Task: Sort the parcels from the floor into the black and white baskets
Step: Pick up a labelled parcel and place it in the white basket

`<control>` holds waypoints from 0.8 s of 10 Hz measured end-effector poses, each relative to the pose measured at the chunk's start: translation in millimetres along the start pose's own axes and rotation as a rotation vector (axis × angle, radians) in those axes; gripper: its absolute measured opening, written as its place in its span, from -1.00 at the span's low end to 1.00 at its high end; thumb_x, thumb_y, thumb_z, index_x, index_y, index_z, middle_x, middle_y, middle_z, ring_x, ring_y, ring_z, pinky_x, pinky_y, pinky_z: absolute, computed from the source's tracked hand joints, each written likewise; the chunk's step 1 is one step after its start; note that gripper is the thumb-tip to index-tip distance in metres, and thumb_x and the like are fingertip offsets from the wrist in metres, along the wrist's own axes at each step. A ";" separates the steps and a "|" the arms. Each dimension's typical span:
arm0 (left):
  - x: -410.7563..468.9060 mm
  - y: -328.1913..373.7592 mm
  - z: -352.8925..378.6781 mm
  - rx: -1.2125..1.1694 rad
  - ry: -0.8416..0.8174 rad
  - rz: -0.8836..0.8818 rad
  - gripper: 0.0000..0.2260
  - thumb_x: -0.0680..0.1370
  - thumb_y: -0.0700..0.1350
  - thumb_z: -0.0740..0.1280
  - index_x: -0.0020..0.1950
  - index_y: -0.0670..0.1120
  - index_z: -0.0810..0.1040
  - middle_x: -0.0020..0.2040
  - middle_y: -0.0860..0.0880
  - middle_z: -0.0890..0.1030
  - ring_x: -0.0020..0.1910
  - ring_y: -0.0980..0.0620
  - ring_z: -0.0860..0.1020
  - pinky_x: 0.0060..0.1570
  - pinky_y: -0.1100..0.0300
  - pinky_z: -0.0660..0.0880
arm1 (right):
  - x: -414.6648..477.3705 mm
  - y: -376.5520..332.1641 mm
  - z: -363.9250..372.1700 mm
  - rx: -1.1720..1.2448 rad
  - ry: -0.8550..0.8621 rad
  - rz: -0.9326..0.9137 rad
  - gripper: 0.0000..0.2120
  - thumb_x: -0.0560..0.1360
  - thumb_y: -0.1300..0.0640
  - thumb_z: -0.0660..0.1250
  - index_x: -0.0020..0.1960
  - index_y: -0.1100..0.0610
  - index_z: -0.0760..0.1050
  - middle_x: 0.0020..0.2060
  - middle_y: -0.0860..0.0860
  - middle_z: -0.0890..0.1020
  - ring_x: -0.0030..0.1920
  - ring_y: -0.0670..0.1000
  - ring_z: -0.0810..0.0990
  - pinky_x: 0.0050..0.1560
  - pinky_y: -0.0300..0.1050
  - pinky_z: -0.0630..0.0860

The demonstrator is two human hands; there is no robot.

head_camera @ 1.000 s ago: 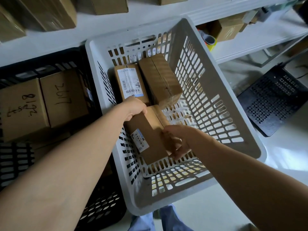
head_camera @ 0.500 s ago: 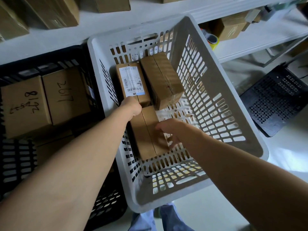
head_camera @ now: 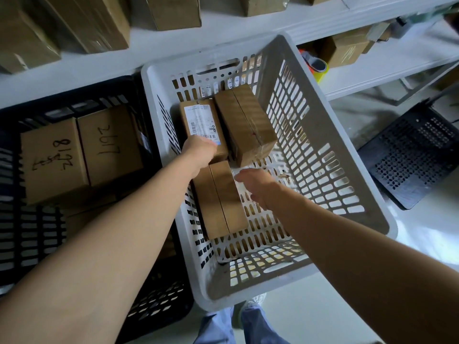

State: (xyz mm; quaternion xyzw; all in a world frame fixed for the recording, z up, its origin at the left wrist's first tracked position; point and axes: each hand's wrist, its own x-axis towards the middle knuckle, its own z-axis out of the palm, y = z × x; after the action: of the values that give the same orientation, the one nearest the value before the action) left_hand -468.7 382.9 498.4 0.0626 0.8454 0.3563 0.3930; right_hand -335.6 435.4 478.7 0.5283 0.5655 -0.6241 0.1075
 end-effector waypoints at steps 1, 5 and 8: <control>-18.0 17.6 -6.5 -0.131 -0.061 0.071 -0.83 0.57 -0.25 0.24 0.11 -0.17 0.57 0.00 -0.10 0.60 -0.08 0.03 0.57 -0.14 0.24 0.54 | -12.8 -13.0 -15.5 0.045 0.075 -0.069 -0.82 0.52 0.19 0.25 0.04 0.26 0.55 -0.35 0.00 0.38 -0.35 -0.06 0.32 -0.32 -0.17 0.28; -98.9 85.5 -28.6 -0.163 -0.094 0.281 -0.85 0.58 -0.20 0.25 0.10 -0.16 0.56 0.01 -0.11 0.60 -0.02 -0.03 0.59 0.07 0.11 0.56 | -87.1 -56.9 -72.5 0.245 0.139 -0.278 -0.91 0.49 0.18 0.30 -0.18 0.12 0.54 -0.20 0.07 0.52 -0.17 0.01 0.43 -0.30 -0.19 0.31; -102.5 76.7 -18.4 -0.251 -0.092 0.235 -0.86 0.58 -0.21 0.23 0.05 -0.16 0.57 -0.11 -0.06 0.59 -0.12 0.00 0.57 -0.03 0.11 0.53 | -89.4 -67.6 -72.0 0.222 0.177 -0.343 -0.84 0.47 0.17 0.32 -0.28 0.06 0.53 -0.32 0.04 0.48 -0.27 0.00 0.43 -0.39 -0.21 0.31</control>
State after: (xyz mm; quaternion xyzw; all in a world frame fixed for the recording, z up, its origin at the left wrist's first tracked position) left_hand -425.0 389.8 620.0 0.1278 0.7622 0.4995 0.3915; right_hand -308.9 475.8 602.8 0.4857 0.5823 -0.6428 -0.1089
